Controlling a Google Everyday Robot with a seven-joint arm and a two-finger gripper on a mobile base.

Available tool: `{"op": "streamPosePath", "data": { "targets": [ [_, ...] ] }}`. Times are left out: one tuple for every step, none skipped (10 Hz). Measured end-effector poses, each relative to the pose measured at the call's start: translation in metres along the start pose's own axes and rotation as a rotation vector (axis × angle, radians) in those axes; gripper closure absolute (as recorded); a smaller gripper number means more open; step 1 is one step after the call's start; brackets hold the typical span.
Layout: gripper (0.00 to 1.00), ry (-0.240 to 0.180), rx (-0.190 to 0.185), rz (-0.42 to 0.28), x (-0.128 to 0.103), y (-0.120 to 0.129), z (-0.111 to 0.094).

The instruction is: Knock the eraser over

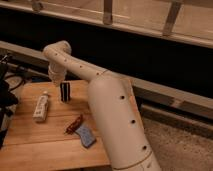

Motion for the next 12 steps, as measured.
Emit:
{"op": "streamPosePath", "data": {
  "targets": [
    [0.76, -0.001, 0.003, 0.001, 0.0012, -0.0011, -0.0007],
    [0.69, -0.001, 0.004, 0.001, 0.0013, -0.0004, -0.0005],
    [0.6, -0.002, 0.006, -0.001, 0.0012, 0.0002, -0.0008],
    [0.57, -0.001, 0.008, -0.002, 0.0015, 0.0012, -0.0004],
    [0.56, -0.001, 0.01, -0.001, 0.002, 0.0017, -0.0006],
    [0.56, 0.0, 0.014, -0.001, 0.0026, 0.0021, -0.0006],
    [0.56, 0.0, 0.017, -0.001, 0.0032, 0.0016, -0.0012],
    [0.56, 0.001, 0.021, 0.0, 0.004, 0.001, -0.0015],
    [0.56, 0.002, 0.025, 0.001, 0.0051, 0.0002, -0.002],
    [0.56, 0.002, 0.029, 0.003, 0.0061, -0.0005, -0.0023],
    [0.54, 0.002, 0.032, 0.003, 0.0066, -0.0007, -0.0025],
    [0.5, 0.002, 0.034, 0.003, 0.007, -0.0002, -0.0026]
  ]
}}
